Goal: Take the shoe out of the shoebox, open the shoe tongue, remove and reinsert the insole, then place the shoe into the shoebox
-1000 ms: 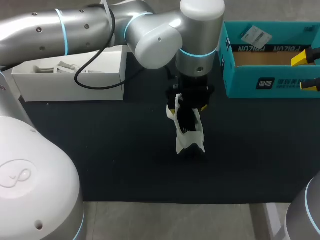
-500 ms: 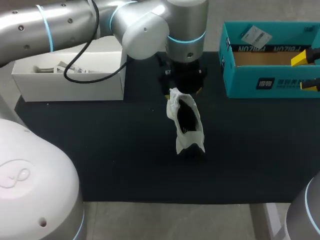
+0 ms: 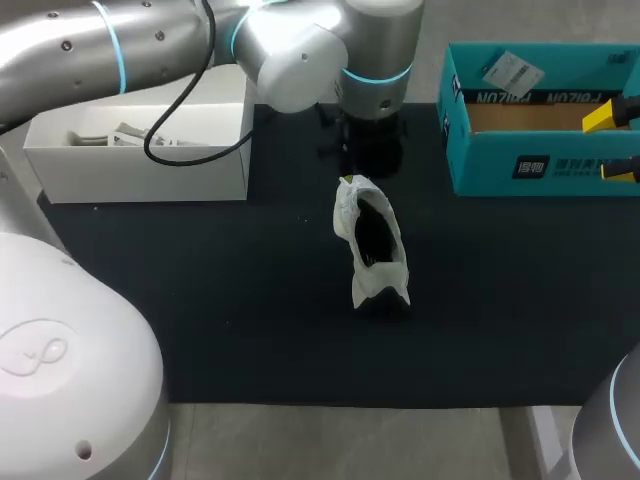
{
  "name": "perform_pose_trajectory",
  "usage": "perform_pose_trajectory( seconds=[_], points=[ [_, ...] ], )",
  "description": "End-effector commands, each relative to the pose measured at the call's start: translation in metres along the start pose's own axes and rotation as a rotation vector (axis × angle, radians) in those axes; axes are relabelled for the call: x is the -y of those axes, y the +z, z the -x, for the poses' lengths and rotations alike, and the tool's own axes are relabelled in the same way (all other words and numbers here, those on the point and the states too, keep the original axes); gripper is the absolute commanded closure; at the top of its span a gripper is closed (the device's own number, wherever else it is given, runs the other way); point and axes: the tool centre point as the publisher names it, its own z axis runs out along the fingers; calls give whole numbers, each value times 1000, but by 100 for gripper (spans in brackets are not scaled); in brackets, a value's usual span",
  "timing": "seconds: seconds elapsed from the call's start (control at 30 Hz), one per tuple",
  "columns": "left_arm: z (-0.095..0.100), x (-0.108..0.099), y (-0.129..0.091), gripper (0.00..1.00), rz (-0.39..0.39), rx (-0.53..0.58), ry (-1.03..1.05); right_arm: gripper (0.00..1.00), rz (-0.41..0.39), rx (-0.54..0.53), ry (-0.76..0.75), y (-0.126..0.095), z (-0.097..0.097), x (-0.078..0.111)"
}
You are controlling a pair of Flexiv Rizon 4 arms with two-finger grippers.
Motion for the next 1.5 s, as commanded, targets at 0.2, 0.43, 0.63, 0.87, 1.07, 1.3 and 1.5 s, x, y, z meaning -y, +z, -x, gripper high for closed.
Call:
perform_pose_trajectory(
  seconds=[0.2,0.43,0.63,0.87,1.07,1.3,1.5],
  points=[
    [10,8,24,100,-50,6,40,0,-1,2,1,1,0,0],
    [1,24,25,100,-78,-12,76,0,-1,2,1,1,0,0],
    [-1,36,28,100,-88,-27,38,0,-1,2,1,1,0,0],
    [-10,35,10,100,-77,-46,40,0,-1,2,1,1,0,0],
    [-11,48,7,100,-83,-68,24,0,-1,2,1,1,0,0],
    [-6,69,10,100,-93,-93,-42,0,-1,2,1,1,0,0],
    [-12,73,8,100,-97,-70,-143,0,-1,2,1,1,0,0]
  ],
)
